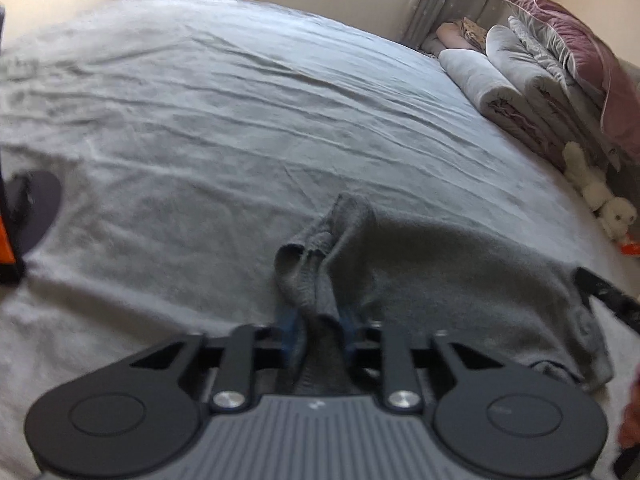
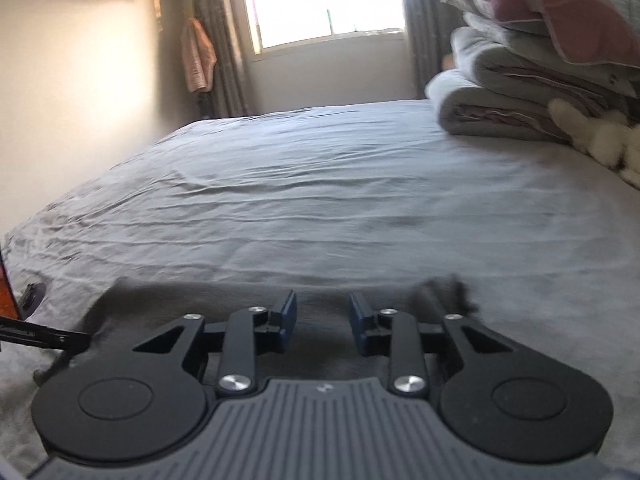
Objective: Fold clothes
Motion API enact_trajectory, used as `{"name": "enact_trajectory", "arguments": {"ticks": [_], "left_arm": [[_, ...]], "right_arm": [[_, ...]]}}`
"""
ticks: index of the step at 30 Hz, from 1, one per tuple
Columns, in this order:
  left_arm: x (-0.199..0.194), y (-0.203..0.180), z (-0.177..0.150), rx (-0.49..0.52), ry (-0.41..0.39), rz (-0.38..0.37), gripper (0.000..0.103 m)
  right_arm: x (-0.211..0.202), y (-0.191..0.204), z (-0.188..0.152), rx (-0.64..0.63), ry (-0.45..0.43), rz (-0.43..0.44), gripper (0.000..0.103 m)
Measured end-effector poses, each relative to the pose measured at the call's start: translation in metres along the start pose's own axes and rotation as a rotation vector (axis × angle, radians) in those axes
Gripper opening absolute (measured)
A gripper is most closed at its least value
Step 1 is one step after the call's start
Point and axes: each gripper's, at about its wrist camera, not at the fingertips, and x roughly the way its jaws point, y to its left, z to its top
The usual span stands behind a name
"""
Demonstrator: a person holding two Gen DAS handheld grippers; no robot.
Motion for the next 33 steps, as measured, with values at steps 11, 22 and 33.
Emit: {"name": "enact_trajectory", "arguments": {"ticks": [11,22,33], "left_arm": [[-0.022,0.006,0.000,-0.116,-0.073,-0.104,0.009],[-0.047,-0.025,0.015,-0.183,-0.131,-0.283,0.009],[-0.036,-0.097,0.025,-0.114,-0.106,-0.349,0.009]], "right_arm": [[0.051,0.034,-0.001,-0.083,0.061,0.015,0.013],[0.039,0.029,-0.006,-0.013,0.157,0.130,0.019],[0.019,0.014,-0.012,0.117,0.261,0.278,0.025]]}}
